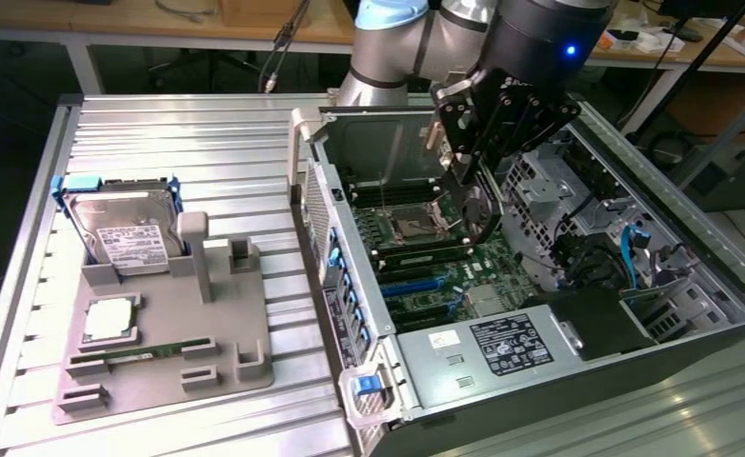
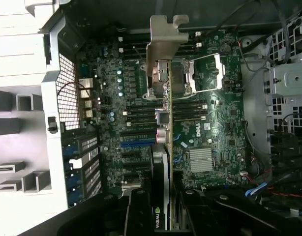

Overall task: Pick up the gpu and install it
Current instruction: 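Pick up the gpu and move the gpu toward the slot, then insert the gpu into the slot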

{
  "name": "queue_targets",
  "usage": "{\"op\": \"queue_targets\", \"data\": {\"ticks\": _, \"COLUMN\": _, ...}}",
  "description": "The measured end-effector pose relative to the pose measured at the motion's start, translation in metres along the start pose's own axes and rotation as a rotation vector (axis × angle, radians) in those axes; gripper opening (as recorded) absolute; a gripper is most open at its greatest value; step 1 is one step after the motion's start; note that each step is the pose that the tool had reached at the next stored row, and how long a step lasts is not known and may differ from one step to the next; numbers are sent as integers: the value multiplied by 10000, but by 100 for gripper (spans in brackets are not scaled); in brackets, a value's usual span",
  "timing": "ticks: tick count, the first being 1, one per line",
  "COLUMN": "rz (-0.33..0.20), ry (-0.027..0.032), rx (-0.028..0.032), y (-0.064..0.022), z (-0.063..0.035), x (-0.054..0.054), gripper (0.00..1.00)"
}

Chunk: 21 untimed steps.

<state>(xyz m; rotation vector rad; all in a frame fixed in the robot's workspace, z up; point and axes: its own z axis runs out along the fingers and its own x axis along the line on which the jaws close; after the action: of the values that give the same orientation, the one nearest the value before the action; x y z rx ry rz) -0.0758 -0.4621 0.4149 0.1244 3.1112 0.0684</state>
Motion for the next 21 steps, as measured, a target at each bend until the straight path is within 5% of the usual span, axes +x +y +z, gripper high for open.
{"op": "queue_targets", "data": {"ticks": 11, "rz": 0, "ry": 0, "rx": 0, "y": 10, "z": 3, "x": -125, "gripper": 27}}
{"op": "queue_targets", "data": {"ticks": 21, "rz": 0, "ry": 0, "rx": 0, "y": 10, "z": 4, "x": -131, "gripper": 27}}
